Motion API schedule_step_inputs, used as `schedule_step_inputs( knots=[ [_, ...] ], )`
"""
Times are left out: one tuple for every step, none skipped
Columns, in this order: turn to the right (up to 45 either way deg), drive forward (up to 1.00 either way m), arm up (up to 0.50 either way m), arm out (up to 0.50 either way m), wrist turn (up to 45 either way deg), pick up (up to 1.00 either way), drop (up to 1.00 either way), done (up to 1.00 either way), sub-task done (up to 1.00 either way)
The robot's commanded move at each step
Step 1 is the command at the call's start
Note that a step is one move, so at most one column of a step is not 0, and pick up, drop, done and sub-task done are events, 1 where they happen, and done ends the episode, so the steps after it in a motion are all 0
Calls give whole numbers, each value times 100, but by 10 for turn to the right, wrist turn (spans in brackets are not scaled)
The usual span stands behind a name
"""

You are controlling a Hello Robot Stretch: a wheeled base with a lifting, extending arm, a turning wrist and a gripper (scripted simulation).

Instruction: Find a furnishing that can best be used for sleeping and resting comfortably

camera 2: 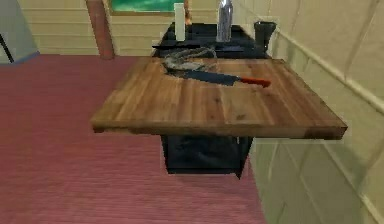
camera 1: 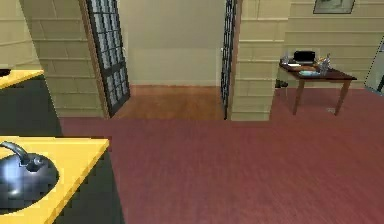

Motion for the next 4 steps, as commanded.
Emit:
schedule_step_inputs(
  knots=[
    [0, 90, 0, 0, 0, 0, 0, 0, 0],
    [-120, 0, 0, 0, 0, 0, 0, 0, 0],
    [0, 100, 0, 0, 0, 0, 0, 0, 0],
    [0, 100, 0, 0, 0, 0, 0, 0, 0]
  ],
)
